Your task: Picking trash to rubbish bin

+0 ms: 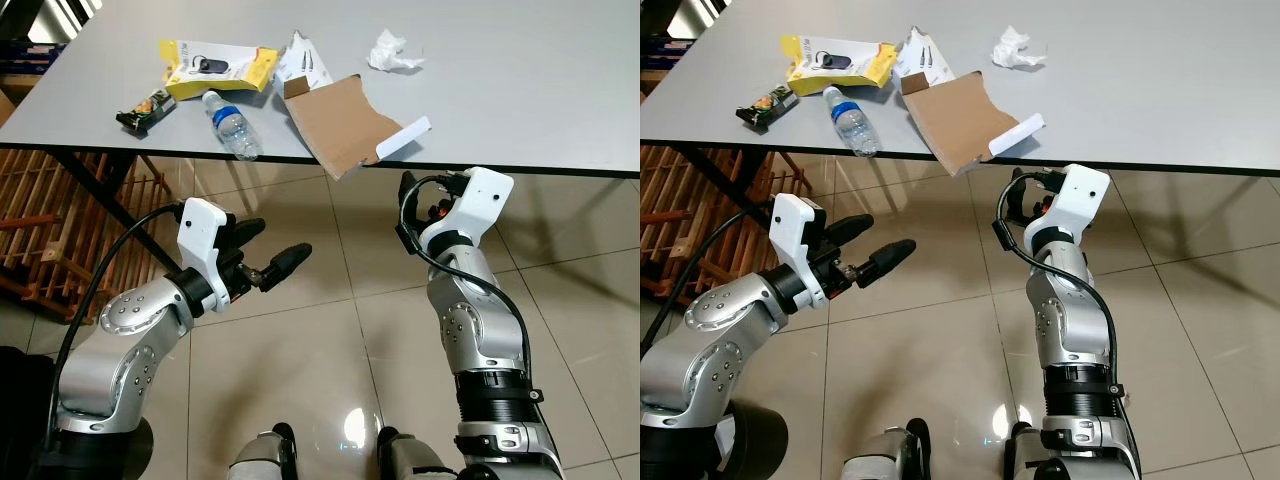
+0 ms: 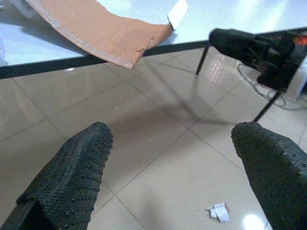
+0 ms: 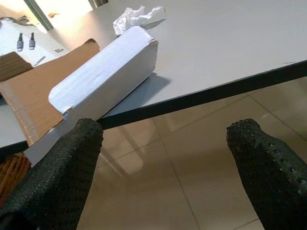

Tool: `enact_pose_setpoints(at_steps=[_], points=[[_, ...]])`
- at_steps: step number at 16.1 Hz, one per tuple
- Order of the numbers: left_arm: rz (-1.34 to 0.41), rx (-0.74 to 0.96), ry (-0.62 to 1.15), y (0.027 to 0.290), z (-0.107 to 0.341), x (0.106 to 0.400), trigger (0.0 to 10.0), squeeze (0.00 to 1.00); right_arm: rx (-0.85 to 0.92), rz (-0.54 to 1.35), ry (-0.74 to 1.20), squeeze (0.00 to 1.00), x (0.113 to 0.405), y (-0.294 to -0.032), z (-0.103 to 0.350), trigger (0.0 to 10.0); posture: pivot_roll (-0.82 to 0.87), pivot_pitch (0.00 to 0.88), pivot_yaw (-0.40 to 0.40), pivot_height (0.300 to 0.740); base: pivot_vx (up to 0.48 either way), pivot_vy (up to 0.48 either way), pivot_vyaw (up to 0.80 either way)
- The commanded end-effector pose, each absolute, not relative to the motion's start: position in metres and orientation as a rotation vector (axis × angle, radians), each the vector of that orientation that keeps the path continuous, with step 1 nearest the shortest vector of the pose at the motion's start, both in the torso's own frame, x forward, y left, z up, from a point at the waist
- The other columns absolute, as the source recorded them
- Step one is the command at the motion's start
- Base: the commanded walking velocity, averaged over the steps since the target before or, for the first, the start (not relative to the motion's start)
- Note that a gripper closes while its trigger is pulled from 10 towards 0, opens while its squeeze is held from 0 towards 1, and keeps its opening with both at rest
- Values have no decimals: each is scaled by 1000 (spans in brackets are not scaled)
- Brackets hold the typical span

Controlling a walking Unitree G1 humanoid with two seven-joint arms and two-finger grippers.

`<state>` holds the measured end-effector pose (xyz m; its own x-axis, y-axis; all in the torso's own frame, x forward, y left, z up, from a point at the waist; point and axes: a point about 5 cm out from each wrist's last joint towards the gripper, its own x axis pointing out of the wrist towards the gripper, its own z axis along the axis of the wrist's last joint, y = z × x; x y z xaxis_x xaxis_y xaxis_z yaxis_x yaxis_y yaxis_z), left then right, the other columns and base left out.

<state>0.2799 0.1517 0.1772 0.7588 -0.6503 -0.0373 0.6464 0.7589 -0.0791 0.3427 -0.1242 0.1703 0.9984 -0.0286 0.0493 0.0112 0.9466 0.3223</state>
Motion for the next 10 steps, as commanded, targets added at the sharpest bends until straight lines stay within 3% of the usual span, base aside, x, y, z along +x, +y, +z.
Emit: enact_pose_setpoints(at_steps=[1, 10], points=[[-700, -65, 31, 152, 183, 279, 10000, 0, 334, -9, -46, 0, 343, -122, 168, 10000, 111, 254, 100, 740, 0, 0, 0], [-649, -60, -51, 160, 204, 261, 10000, 0, 321, -16, -47, 0, 345, -127, 164, 10000, 120, 258, 86, 740, 0, 0, 0]])
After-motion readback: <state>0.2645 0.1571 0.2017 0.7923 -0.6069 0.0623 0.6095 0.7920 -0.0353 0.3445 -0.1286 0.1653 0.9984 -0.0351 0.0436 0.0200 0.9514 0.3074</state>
